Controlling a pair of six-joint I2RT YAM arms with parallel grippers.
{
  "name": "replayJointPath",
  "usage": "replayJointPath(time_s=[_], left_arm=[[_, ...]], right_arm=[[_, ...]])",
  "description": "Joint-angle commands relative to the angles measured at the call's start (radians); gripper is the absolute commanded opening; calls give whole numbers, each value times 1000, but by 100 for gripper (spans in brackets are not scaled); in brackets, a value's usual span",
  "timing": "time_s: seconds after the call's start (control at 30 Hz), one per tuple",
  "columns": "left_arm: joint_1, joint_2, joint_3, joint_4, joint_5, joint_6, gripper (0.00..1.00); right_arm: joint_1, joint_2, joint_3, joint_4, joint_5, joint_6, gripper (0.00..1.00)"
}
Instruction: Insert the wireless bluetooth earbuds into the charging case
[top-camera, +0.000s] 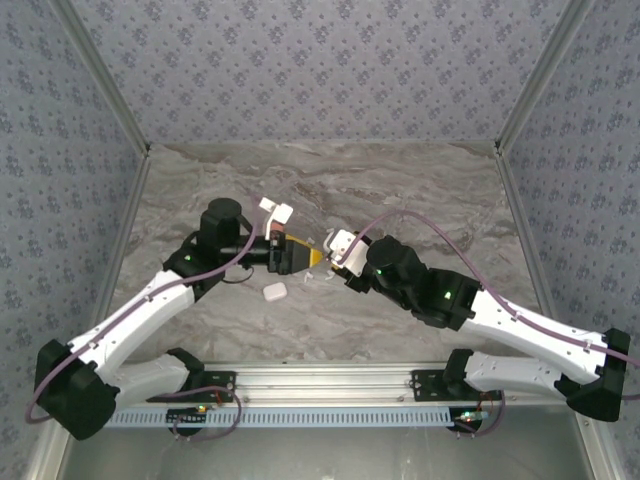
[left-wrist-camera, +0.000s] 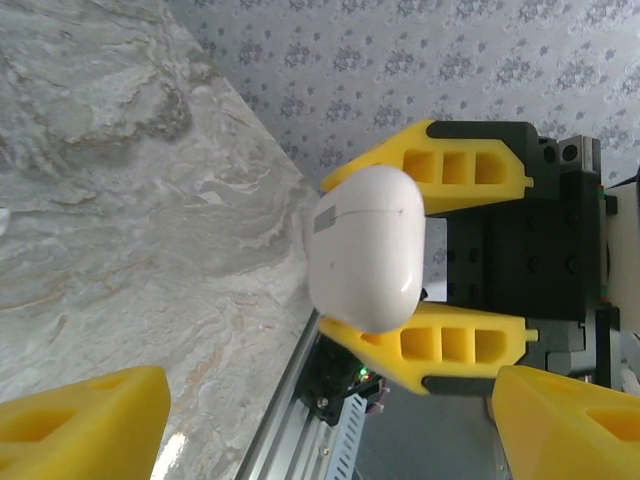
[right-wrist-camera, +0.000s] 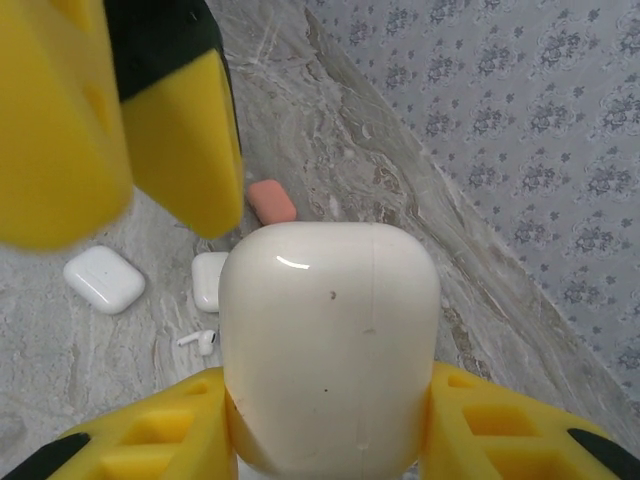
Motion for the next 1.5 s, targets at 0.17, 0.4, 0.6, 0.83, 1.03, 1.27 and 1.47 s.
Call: replayJointPath(time_s=[0.17, 0.4, 0.6, 0.83, 1.03, 1.27, 1.47], left_arm=[[-73, 61, 66, 110, -39, -20, 70], [-89, 93, 75, 119, -37, -20, 47], [-95, 97, 75, 122, -40, -16, 28], [-94, 86, 70, 109, -56, 1, 16], [-95, 42, 34, 168, -133, 53, 9], [-108, -36, -90, 407, -227, 121, 6], [-154, -82, -154, 518, -271, 206, 5]], right_arm=[[-4, 8, -3, 4, -21, -11, 43], [-3, 12, -2, -2, -28, -6, 43], [-4, 25, 3, -11, -29, 0, 43], [-57, -7, 23, -63, -122, 79, 66], [-165, -130, -14, -68, -338, 169, 96], [-372, -255, -113, 122, -668, 391, 100], [-452, -252, -181, 359, -731, 592, 100]])
